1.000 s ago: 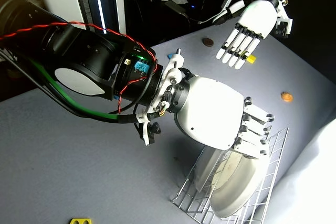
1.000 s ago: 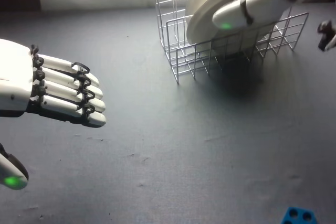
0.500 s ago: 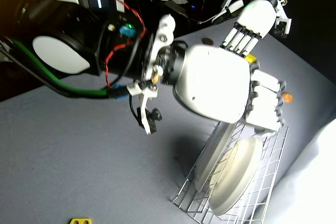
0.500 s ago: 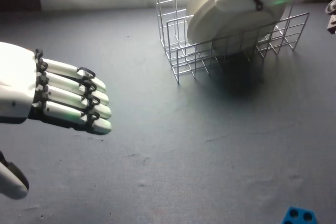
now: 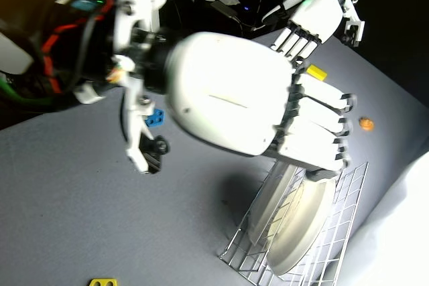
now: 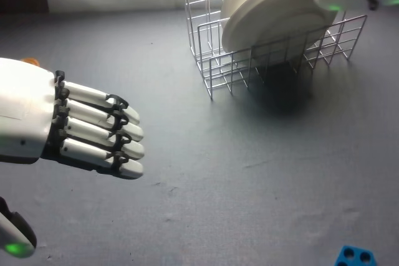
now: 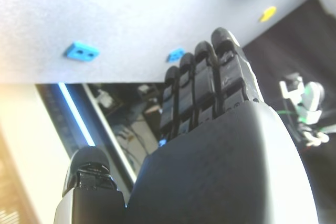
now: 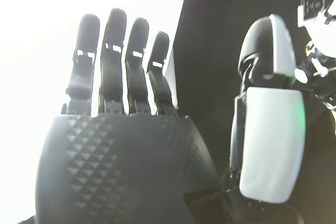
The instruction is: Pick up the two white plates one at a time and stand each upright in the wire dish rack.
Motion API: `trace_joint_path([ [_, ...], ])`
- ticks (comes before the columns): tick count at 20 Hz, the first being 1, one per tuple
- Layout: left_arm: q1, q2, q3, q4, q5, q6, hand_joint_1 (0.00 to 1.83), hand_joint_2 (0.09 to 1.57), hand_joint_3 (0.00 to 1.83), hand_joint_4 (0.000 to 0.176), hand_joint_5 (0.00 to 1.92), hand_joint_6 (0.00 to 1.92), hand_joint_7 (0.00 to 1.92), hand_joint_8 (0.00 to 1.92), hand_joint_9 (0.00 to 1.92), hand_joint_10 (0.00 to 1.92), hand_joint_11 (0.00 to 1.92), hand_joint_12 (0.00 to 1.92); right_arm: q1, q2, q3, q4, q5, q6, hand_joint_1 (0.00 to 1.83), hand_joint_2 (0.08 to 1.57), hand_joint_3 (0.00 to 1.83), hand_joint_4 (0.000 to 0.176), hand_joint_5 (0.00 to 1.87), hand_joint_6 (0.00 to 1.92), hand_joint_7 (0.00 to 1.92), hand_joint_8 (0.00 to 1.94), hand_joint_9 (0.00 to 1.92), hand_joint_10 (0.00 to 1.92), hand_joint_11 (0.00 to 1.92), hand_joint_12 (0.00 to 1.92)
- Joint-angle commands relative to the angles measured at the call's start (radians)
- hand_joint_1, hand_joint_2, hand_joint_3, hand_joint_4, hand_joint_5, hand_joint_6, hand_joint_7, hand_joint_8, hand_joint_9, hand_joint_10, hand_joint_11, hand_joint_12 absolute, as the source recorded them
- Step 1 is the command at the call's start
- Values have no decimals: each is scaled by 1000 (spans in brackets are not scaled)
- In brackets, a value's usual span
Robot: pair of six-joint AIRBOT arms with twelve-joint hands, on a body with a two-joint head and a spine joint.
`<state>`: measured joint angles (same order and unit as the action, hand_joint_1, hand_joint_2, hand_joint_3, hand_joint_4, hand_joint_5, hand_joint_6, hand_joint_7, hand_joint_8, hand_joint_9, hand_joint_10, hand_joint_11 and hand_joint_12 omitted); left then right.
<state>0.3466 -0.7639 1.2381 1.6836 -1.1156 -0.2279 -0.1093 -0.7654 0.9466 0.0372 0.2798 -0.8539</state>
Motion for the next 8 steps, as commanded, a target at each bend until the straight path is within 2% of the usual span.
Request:
trace_joint_path([
  [1, -13, 13, -13, -58, -30, 15, 0, 1064, 1, 0, 170, 5, 171, 5, 140, 3, 0, 359, -1, 30, -24, 3, 109, -1, 709, 975, 0, 0, 0, 1486, 129, 1240, 141, 1163, 0, 1412],
  [3, -13, 16, -28, -43, -29, 22, 0, 1059, 0, 0, 152, 0, 153, 0, 123, 0, 0, 344, -8, 66, -59, 3, 96, -4, 690, 970, 0, 0, 0, 1570, 112, 1275, 118, 1186, 0, 1395],
  [4, -14, 17, -32, -43, -25, 22, 0, 1061, 0, 0, 160, 4, 157, 2, 125, 2, 0, 338, -8, 96, -88, 3, 78, -4, 680, 968, 0, 0, 0, 1502, 137, 1247, 138, 1181, 0, 1406],
  [5, -14, 17, -35, -44, -22, 22, 0, 1055, 0, 0, 166, 3, 168, 4, 141, 4, 0, 376, -8, 127, -118, 3, 74, -5, 686, 969, 0, 0, 15, 1325, 144, 1170, 144, 1147, 0, 1417],
  [6, -16, 19, -38, -44, -22, 22, 0, 1055, 0, 0, 166, 3, 168, 4, 141, 4, 0, 376, -9, 142, -132, 3, 74, -5, 686, 969, 0, 0, 15, 1325, 144, 1170, 144, 1147, 0, 1417],
  [7, -17, 21, -41, -44, -21, 22, 0, 1058, 0, 0, 165, 1, 164, 0, 136, 0, 0, 359, -11, 170, -158, 3, 73, -16, 653, 969, 0, 0, 153, 950, 235, 1001, 206, 1051, 0, 1497],
  [8, -17, 21, -41, -44, -21, 22, 0, 1057, 0, 0, 158, 1, 159, 0, 126, 2, 0, 329, -12, 179, -167, 3, 73, -26, 640, 981, 2, 0, 168, 874, 231, 991, 195, 1084, 0, 1552],
])
